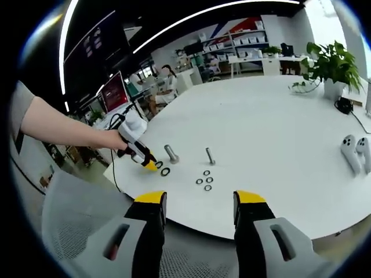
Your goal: Place the washer onto the threaded stud by aligning its center hole with the stud, sliding it down to the base, and recovering from edge contact or off-axis alignment until the washer reaches the visible bottom stop.
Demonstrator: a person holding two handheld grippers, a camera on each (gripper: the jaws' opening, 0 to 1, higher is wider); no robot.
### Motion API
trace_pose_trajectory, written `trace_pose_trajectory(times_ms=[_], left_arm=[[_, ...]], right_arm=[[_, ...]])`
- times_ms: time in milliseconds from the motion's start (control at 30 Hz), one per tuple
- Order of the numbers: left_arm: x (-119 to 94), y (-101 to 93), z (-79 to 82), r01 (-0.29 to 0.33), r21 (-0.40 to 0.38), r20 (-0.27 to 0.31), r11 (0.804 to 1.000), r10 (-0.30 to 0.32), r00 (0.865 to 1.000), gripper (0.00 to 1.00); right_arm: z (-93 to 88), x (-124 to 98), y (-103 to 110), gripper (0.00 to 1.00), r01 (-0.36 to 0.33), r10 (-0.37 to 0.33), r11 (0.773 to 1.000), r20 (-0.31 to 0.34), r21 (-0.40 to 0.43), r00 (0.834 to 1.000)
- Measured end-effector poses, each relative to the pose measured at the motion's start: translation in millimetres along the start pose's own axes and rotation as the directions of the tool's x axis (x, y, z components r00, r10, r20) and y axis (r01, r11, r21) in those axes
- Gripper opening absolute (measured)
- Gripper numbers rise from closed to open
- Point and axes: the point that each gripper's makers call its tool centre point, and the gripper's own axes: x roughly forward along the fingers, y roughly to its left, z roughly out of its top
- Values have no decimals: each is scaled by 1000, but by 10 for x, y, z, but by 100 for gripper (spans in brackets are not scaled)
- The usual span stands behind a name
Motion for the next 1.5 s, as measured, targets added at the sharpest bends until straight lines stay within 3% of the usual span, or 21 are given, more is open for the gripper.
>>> trace_pose_trajectory(times_ms=[200, 300, 533, 933, 1267, 1367, 1433, 1500], left_arm=[[1, 38, 35, -17, 45, 7, 999, 16, 1000, 27], [7, 16, 50, -27, 153, 4, 988, 27, 1000, 26], [17, 12, 56, -14, 144, -36, 990, 20, 999, 25], [26, -31, 72, -9, 193, -90, 981, 27, 996, 21], [21, -17, 66, -14, 165, -78, 986, 28, 997, 20], [21, -19, 69, -26, 114, -63, 993, 33, 997, 20], [29, -8, 87, -37, 51, -20, 998, 38, 999, 20], [18, -6, 75, -37, 40, 0, 999, 37, 999, 20]], right_arm=[[5, -5, -10, 48, 3, -3, 1000, 5, 9, 1000], [11, -6, -15, 48, 4, -4, 1000, 8, 11, 1000], [16, 0, -4, 47, -3, 3, 1000, 6, 4, 1000], [6, 1, -6, 47, -5, 5, 1000, 1, 10, 1000], [-13, 1, -8, 47, -4, 4, 1000, -7, 10, 1000], [-13, 0, -10, 47, -4, 4, 1000, -8, 11, 1000], [-18, 0, -12, 47, -3, 3, 1000, -11, 11, 1000], [-16, -1, -17, 47, 0, 0, 1000, -9, 12, 1000]])
